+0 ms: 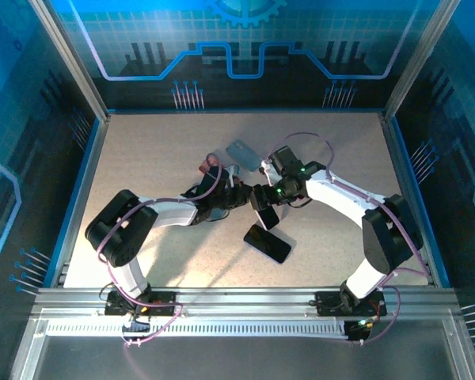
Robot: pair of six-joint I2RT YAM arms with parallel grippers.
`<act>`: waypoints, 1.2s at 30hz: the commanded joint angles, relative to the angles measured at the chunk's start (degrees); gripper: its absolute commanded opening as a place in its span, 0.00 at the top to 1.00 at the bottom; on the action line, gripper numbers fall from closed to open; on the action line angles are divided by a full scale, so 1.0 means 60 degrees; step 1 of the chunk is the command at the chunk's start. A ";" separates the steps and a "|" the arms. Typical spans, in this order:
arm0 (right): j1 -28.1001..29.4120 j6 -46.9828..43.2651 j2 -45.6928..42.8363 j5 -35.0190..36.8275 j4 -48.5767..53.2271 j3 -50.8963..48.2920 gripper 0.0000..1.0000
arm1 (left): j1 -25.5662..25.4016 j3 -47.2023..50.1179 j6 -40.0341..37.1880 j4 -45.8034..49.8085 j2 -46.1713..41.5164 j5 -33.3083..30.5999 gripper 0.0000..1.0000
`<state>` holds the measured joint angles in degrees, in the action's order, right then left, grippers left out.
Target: Put the phone into the phone case
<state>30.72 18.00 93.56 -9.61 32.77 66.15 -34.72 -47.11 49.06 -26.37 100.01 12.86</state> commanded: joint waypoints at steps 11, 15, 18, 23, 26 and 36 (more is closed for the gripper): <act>-0.2212 0.3242 -0.2109 -0.3927 -0.4390 -0.2886 0.18 | -0.0124 -0.0252 0.0195 -0.1024 -0.1424 -0.2198 1.00; -0.2474 0.3932 -0.2312 -0.4335 -0.5757 -0.3477 0.18 | -0.0133 0.0133 0.0571 -0.2138 -0.1729 -0.3076 1.00; -0.2773 0.4697 -0.2471 -0.4468 -0.7027 -0.4005 0.18 | -0.0150 0.0723 0.1118 -0.3403 -0.1785 -0.3707 1.00; -0.3208 0.5635 -0.2479 -0.4840 -0.8853 -0.4782 0.20 | -0.0183 0.0887 0.1717 -0.3588 -0.1979 -0.3970 1.00; -0.3287 0.5951 -0.2377 -0.4982 -0.9629 -0.5060 0.23 | -0.0290 0.0959 0.1957 -0.3631 -0.2056 -0.4113 1.00; -0.3296 0.6629 -0.1462 -0.5318 -1.1277 -0.5197 0.30 | -0.0429 0.0822 0.2914 -0.4163 -0.1821 -0.4079 1.00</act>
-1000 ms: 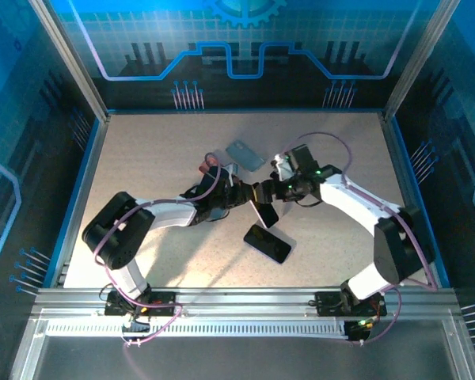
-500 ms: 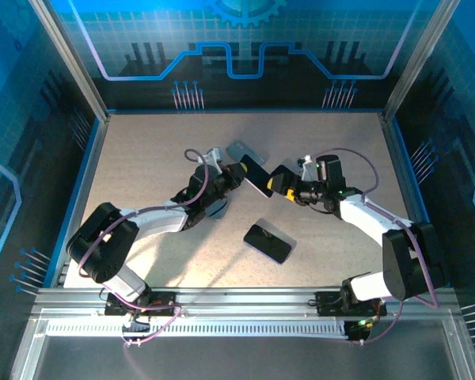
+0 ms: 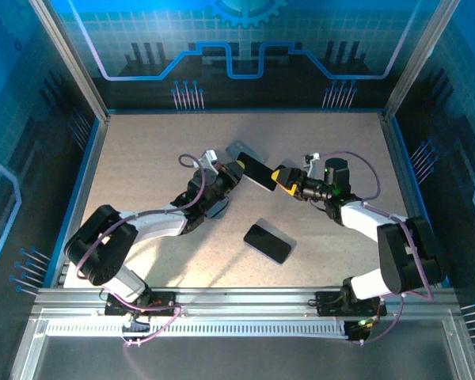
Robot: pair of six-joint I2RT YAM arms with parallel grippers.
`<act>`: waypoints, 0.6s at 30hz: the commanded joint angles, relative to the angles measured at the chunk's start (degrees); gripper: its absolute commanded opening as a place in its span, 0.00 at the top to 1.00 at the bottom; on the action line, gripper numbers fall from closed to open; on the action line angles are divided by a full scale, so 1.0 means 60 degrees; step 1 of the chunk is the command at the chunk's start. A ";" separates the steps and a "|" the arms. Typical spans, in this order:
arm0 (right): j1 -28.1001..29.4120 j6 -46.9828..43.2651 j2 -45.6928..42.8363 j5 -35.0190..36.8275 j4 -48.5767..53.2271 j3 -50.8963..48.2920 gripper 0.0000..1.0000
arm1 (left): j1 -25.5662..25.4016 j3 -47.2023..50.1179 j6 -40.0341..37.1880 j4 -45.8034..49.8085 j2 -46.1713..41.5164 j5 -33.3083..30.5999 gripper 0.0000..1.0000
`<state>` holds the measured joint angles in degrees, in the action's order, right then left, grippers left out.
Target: Put the phone into the phone case
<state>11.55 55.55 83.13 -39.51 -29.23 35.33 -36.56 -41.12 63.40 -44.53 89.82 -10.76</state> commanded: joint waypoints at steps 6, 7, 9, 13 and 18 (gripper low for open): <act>-0.0048 0.0897 0.0616 -0.0477 -0.1954 -0.0114 0.36 | -0.0243 -0.0284 0.1097 -0.1840 0.0424 -0.0024 1.00; -0.0026 0.0895 0.0617 -0.0429 -0.1952 -0.0103 0.36 | -0.0261 -0.0319 0.1155 -0.1872 0.0512 0.0022 1.00; 0.0019 0.0893 0.0617 -0.0430 -0.1989 -0.0077 0.38 | -0.0306 -0.0386 0.1322 -0.1980 0.0698 0.0140 1.00; 0.0060 0.1006 0.0603 -0.0425 -0.2168 -0.0113 0.45 | -0.0411 -0.0404 0.1330 -0.2060 0.0899 0.0171 1.00; 0.0100 0.1406 0.0773 -0.0409 -0.2839 -0.0274 0.53 | -0.0495 -0.0531 0.1338 -0.2051 0.1126 0.0279 1.00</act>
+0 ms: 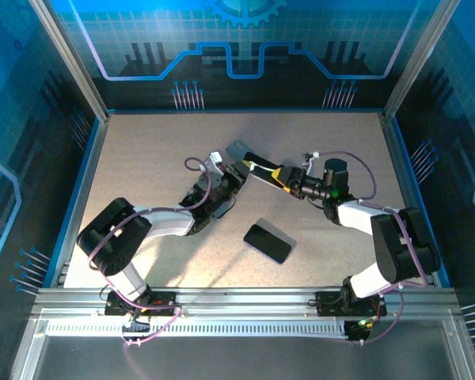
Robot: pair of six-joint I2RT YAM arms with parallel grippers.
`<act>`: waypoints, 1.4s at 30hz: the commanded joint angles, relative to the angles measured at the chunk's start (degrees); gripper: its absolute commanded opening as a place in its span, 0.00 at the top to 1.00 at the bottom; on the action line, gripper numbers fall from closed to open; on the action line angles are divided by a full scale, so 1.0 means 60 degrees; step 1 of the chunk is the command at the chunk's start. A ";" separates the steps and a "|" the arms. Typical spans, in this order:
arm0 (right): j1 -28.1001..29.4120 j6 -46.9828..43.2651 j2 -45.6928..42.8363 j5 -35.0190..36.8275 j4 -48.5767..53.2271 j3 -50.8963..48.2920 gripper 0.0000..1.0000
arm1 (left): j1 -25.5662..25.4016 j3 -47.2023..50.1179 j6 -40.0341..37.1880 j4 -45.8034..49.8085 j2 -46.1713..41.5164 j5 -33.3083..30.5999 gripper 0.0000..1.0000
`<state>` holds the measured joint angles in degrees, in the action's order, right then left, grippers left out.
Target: Put the phone into the phone case
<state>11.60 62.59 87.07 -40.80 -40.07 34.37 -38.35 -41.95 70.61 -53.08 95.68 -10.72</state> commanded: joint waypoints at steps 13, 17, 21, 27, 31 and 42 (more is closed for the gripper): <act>0.0089 -0.0233 -0.0445 -0.0040 -0.0090 -0.0159 0.98 | -0.0245 -0.0304 -0.0269 -0.0191 0.0145 0.0318 0.95; 0.0122 -0.1301 -0.1324 0.0316 0.1723 0.0075 1.00 | -0.0230 -0.0271 -0.0939 0.0838 -0.0407 0.0058 0.74; 0.0139 -0.1764 -0.1828 0.0500 0.2688 0.0149 1.00 | -0.0096 -0.0306 -0.1389 0.1821 -0.0837 0.0015 0.56; 0.0068 -0.2239 -0.2049 0.0712 0.3702 0.0376 1.00 | 0.0438 -0.0009 -0.1877 0.2960 -0.1401 0.0131 0.48; -0.0146 -0.2288 -0.2007 0.0686 0.3866 0.0436 1.00 | 0.0930 0.0004 -0.2376 0.3948 -0.1488 0.0373 0.48; -0.0872 -0.2636 -0.2189 0.0210 0.4744 0.0725 1.00 | 0.2120 -0.3152 -0.4309 0.8594 0.0611 0.0956 0.61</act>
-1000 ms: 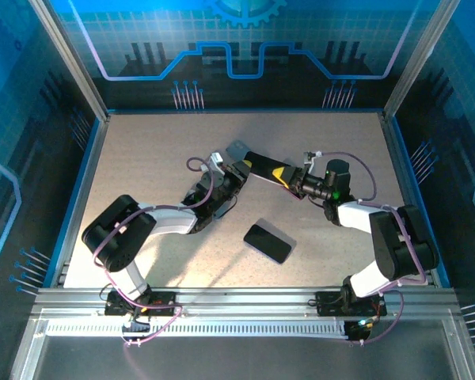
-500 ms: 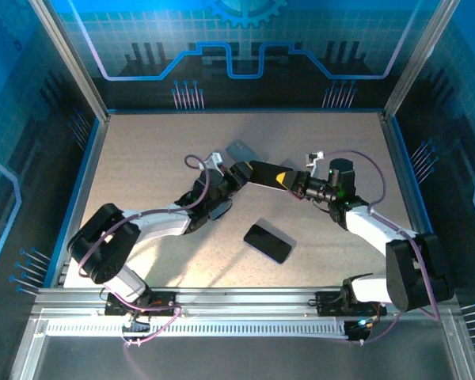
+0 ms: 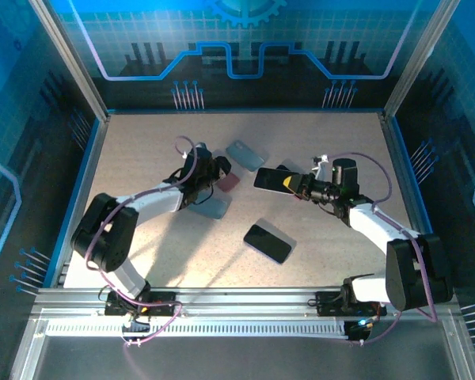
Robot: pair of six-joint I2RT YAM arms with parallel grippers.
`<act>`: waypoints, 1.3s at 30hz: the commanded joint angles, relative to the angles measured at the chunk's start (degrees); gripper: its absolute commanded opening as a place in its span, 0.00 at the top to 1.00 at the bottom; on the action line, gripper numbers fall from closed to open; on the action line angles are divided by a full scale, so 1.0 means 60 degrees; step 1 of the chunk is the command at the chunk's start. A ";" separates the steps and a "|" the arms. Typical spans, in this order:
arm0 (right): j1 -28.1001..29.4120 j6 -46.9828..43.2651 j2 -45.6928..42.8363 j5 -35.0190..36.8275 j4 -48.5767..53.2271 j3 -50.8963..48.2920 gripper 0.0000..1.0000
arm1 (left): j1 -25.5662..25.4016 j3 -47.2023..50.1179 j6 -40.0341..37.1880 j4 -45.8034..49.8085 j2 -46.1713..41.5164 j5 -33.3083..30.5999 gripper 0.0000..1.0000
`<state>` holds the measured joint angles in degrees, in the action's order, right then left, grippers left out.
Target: Put the phone into the phone case
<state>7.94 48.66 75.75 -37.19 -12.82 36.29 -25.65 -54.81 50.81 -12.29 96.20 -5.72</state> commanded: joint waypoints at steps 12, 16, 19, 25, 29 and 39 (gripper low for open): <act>-0.0551 -0.0431 -0.0583 -0.0393 0.0545 0.0170 1.00 | 0.0005 -0.2597 -0.1212 0.3329 0.2739 0.0160 0.71; -0.0577 -0.0440 -0.0671 -0.0335 0.0604 0.0147 1.00 | -0.0045 -0.2241 -0.1012 0.3075 0.2819 0.0327 0.72; -0.0578 -0.0399 -0.0672 -0.0335 0.0630 0.0162 1.00 | -0.0090 -0.2123 -0.1012 0.3031 0.2901 0.0368 0.71; -0.0581 -0.0387 -0.0645 -0.0444 0.0714 0.0179 1.00 | -0.0174 -0.2043 -0.0949 0.2910 0.3183 0.0644 0.71; -0.0583 -0.0422 -0.0762 -0.0419 0.0831 0.0134 1.00 | -0.0371 -0.2028 -0.0791 0.2921 0.3185 0.0818 0.72; -0.0590 -0.0434 -0.1214 -0.0334 0.1128 0.0006 1.00 | -0.1125 -0.1652 0.0874 0.2480 0.3184 0.1914 0.73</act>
<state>5.43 46.85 70.85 -37.93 -6.37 36.42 -30.65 -67.29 50.54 1.61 113.23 -0.16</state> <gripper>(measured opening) 0.132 0.272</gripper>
